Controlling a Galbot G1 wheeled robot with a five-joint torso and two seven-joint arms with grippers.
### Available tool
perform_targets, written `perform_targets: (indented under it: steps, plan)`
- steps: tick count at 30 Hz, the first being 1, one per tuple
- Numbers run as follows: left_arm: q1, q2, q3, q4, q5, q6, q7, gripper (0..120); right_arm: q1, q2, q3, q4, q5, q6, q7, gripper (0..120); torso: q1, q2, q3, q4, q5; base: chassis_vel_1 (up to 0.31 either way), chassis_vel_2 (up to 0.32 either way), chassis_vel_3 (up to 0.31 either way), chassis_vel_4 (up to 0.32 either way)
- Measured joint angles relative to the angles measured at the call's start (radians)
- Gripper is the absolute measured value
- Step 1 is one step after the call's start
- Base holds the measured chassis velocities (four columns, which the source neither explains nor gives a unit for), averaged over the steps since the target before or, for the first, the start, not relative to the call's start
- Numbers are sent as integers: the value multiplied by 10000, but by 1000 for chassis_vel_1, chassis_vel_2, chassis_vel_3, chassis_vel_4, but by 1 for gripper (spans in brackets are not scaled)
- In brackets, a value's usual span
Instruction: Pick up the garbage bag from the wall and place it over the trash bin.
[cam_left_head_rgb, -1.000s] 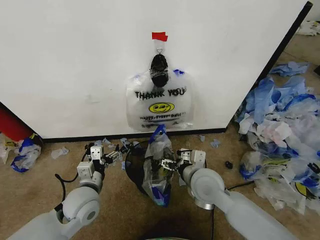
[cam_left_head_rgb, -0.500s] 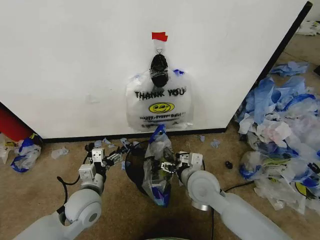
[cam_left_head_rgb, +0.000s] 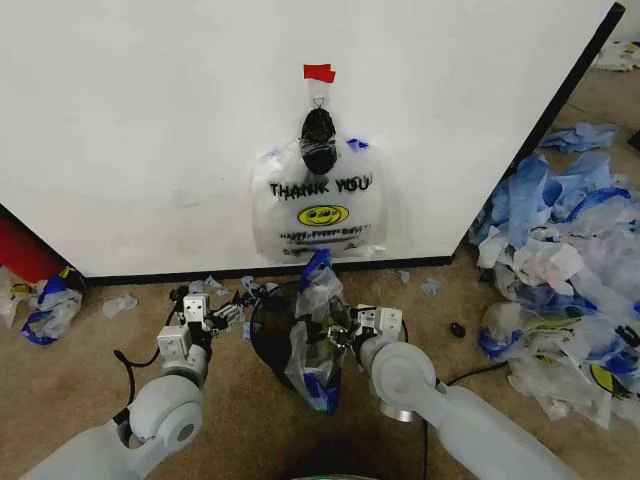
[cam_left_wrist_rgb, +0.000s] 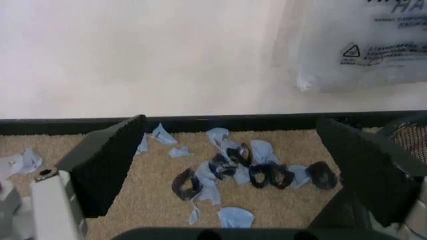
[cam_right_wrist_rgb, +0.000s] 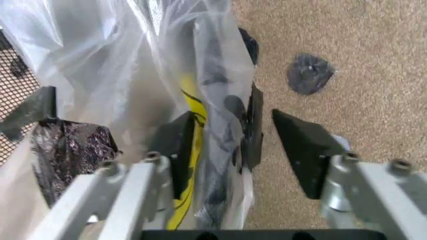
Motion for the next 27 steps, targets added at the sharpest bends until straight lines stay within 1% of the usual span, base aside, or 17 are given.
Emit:
perform_targets:
  steps: [2,3,6,7,8,9,10,11,13,15,17,19,22,24,27]
  plan:
    - [11,-5,3,-3,-2,0,-5,100,-31,-16,1,0,-53,45,-5,34,0,0,0,0,0,0,0,0,0]
    - [21,-6,5,-5,-2,0,-7,100,-39,-27,3,0,-67,62,-6,33,0,0,0,0,0,0,0,0,0]
    - [30,-28,12,-14,-4,0,-23,100,-55,-62,12,0,-83,113,-12,18,0,0,0,1,0,0,0,0,0]
    - [30,-28,12,-14,-4,0,-23,100,-55,-62,12,0,-83,113,-12,18,0,0,0,1,0,0,0,0,0]
    - [31,-35,13,-23,-6,0,-29,100,-59,-80,18,-1,-83,126,-14,15,0,0,0,1,0,0,0,0,0]
    - [31,-39,14,-29,-6,1,-32,100,-67,-97,20,0,-84,135,-21,10,0,0,0,0,0,0,0,0,0]
    - [31,-39,13,-34,-6,1,-36,100,-73,-106,20,0,-84,141,-27,8,0,0,0,1,0,0,0,0,0]
    - [32,-39,14,-46,-6,1,-42,100,-88,-126,17,-1,-91,155,-29,1,0,0,0,0,-1,0,0,0,0]
    - [52,-39,7,-71,-6,2,-51,100,-103,-143,3,-1,-92,167,-40,0,0,0,0,-3,-4,0,0,0,0]
    - [111,-23,-32,-122,-7,1,-61,100,-130,-136,-25,-11,-114,182,-87,0,0,1,-1,1,3,0,0,0,0]
    - [188,-1,-69,-179,-7,1,-66,100,-163,-105,-23,-40,-163,206,-106,0,0,1,-1,-4,-8,0,0,0,0]
    - [245,13,-109,-213,0,-8,-71,100,-201,-78,0,-43,-218,236,-152,0,-1,1,-1,-2,1,0,0,0,0]
    - [278,32,-138,-249,9,-18,-74,100,-273,-80,74,-9,-359,298,-309,0,0,0,0,0,-1,0,0,0,0]
    - [289,64,-179,-359,10,-23,-77,100,-415,-167,243,129,-1069,547,-837,0,1,-1,2,8,6,0,0,0,0]
    - [227,136,-319,-664,-16,-40,-79,100,-740,-510,709,418,-2275,1056,-1945,0,0,0,2,2,-3,0,0,0,0]
